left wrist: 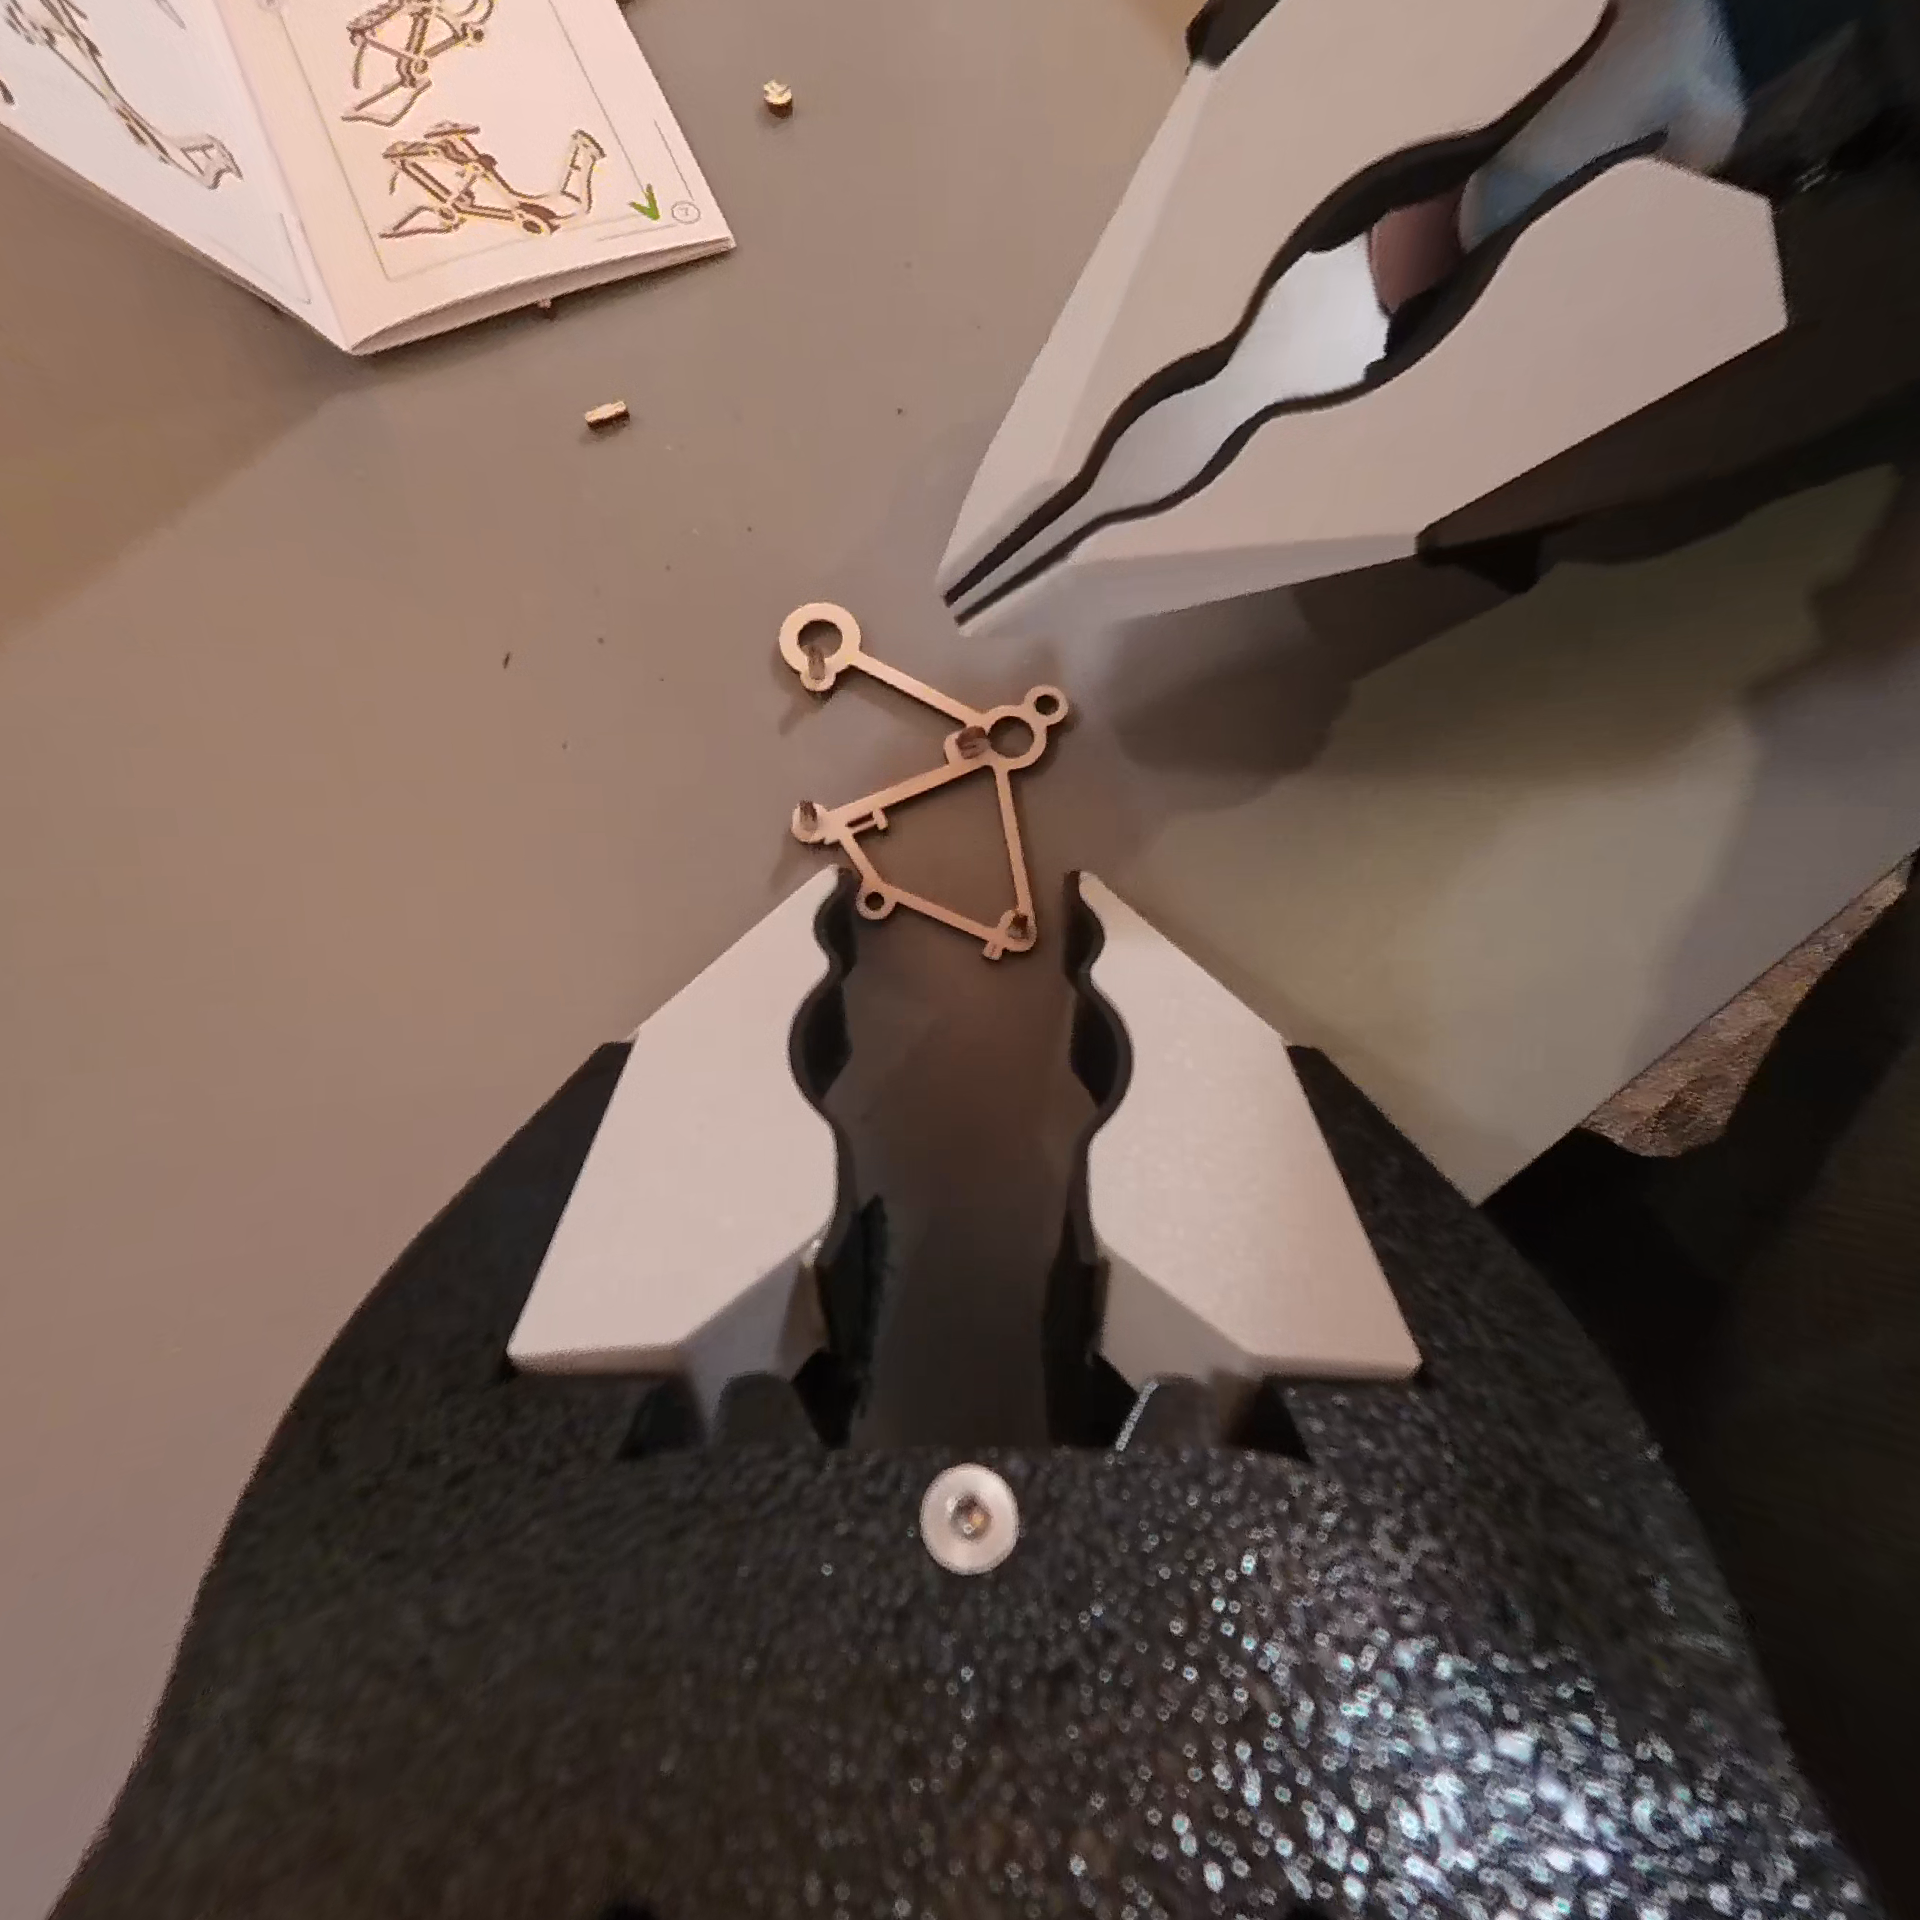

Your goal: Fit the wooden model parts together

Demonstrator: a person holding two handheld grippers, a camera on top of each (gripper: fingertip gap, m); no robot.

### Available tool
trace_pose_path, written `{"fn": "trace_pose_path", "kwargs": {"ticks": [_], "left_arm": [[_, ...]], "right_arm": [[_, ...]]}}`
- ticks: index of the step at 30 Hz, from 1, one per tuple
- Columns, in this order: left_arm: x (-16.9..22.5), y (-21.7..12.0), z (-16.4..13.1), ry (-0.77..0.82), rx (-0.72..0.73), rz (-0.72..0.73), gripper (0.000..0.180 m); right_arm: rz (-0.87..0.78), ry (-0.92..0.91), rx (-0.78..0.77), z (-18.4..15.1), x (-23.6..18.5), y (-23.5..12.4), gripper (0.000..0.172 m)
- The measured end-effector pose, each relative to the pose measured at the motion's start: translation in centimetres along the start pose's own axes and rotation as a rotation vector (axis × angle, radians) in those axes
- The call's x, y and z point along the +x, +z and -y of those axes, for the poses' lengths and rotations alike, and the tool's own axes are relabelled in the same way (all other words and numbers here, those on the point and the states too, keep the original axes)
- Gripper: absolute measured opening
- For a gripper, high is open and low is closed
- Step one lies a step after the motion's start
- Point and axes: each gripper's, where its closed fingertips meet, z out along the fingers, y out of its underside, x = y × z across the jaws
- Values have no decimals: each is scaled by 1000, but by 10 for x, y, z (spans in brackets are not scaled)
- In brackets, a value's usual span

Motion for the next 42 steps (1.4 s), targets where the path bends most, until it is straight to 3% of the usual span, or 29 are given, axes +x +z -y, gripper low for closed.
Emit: {"fn": "trace_pose_path", "kwargs": {"ticks": [1, 9, 15, 23, 33, 35, 38, 42], "left_arm": [[0, 0, 0, 8, -3, 6, 37], [-1, -1, 1, -23, 18, -38, 32], [-1, -3, 3, -90, 45, -112, 32], [-2, -7, 6, -141, 76, -175, 32], [2, -7, 11, -164, 102, -221, 32], [4, -8, 12, -163, 108, -226, 38], [7, -15, 20, -129, 164, -244, 61], [12, -35, 33, 55, 296, -237, 78]], "right_arm": [[2, 2, -4, -1, 0, 1, 1], [88, 11, 57, 0, -6, 1, 11], [141, -223, 107, -3, -15, -6, 26], [74, -575, 54, -18, -19, -7, 22], [5, -720, 23, -19, -22, -3, 4], [-19, -734, 41, -15, -21, -5, 2], [-29, -713, 63, -11, -19, -8, 1], [-30, -662, 82, -8, -15, -9, 1]]}}
